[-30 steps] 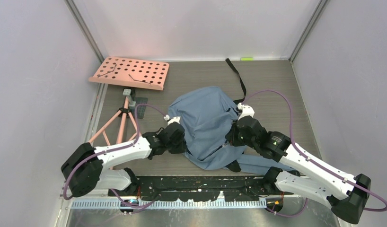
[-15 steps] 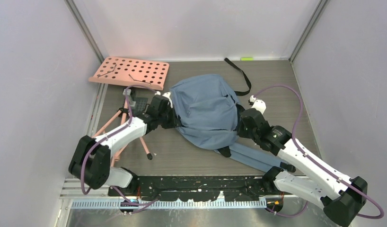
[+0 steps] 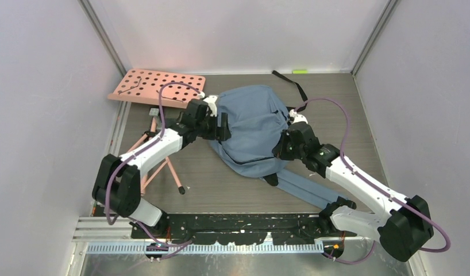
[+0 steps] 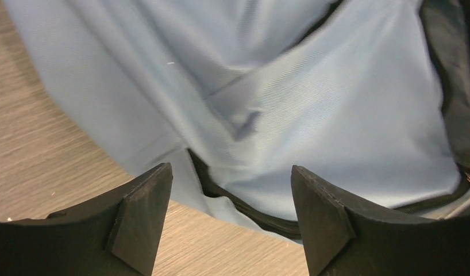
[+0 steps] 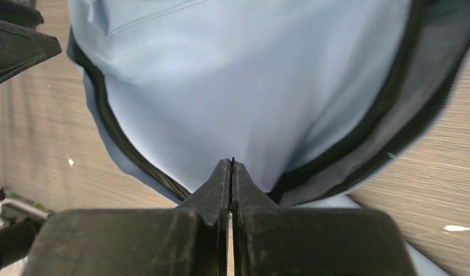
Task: Pack the student bag
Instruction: Zip the student bag at the center of the board.
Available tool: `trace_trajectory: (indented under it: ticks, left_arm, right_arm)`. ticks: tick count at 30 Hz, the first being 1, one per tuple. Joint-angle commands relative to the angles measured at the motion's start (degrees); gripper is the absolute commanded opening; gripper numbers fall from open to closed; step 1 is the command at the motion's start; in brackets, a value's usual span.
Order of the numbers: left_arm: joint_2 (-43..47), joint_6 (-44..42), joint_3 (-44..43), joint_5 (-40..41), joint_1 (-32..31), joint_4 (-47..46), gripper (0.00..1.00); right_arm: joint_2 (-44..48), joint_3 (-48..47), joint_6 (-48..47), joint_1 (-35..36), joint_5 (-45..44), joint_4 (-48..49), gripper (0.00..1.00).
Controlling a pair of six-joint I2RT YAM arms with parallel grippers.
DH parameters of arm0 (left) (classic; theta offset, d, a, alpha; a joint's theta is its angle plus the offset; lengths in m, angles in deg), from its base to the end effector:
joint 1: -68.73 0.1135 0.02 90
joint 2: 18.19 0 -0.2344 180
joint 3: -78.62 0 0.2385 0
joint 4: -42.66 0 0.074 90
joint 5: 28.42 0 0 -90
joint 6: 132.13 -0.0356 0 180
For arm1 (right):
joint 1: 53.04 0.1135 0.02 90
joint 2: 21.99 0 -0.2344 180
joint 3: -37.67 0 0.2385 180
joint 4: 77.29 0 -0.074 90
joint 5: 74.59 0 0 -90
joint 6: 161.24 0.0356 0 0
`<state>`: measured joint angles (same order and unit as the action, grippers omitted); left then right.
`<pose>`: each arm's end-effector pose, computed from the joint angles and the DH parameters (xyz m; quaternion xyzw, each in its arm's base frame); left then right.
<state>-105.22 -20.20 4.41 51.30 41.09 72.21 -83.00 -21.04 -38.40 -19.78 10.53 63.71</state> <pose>0.2814 -0.1545 0.2212 0.0815 0.9082 -0.2430 0.3308 0.1914 0.1219 0.2367 0.0142 0.9103 0.1921 0.3664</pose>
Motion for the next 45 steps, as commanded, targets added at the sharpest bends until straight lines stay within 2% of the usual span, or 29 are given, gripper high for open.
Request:
trace_trajectory:
  ticks: [1,6,11,18,20,25,30,33,35,39,40,45]
  left_arm:
    - [7.35,-8.31,1.52,-0.18,-5.6,-6.17,0.79]
    - [7.22,-17.08,3.06,-9.8,-14.63,-11.83,0.79]
    - [2.34,-21.52,1.78,-9.6,-21.74,-14.57,0.78]
    - [-1.88,-20.94,4.07,-7.45,-27.24,-22.66,0.66]
    - [-2.24,-21.07,5.13,-5.75,-28.79,-24.22,0.65]
    - [-1.67,-23.51,8.95,4.97,-33.78,-28.65,0.5]
    - [-0.65,-25.32,14.0,16.21,-38.55,-35.13,0.54]
    - [-1.36,-25.06,14.96,17.91,-39.05,-36.63,0.47]
    - [-2.53,-24.88,14.7,18.1,-39.12,-36.62,0.39]
    - [-3.72,-25.02,14.53,18.86,-40.09,-36.12,0.04]
    - [-3.62,-25.0,14.66,19.42,-40.38,-35.64,0.0]
    - [-1.52,-24.39,17.65,23.23,-41.89,-33.16,0.0]
  right_arm:
    - [-0.78,3.18,2.91,0.04,8.45,8.03,0.01]
    - [0.98,5.59,4.94,0.14,8.71,8.82,0.01]
    - [4.72,7.28,6.07,0.14,4.26,3.54,0.01]
    - [11.15,11.21,9.36,0.14,-0.05,-0.6,0.0]
    - [11.97,12.06,10.15,0.14,-0.4,-0.8,0.01]
    - [11.96,12.92,11.08,0.14,-0.53,-0.69,0.01]
    - [11.01,12.86,11.05,0.14,-0.57,-0.93,0.0]
    - [10.75,12.81,11.17,0.17,-0.59,-0.88,0.0]
    - [10.86,12.73,11.27,0.15,-0.67,-0.85,0.0]
    - [11.16,11.49,10.27,0.14,-3.97,-1.65,0.01]
    - [11.17,10.01,8.9,0.14,-5.34,-3.08,0.0]
    - [9.27,3.25,1.61,-0.16,-17.31,-7.69,0.0]
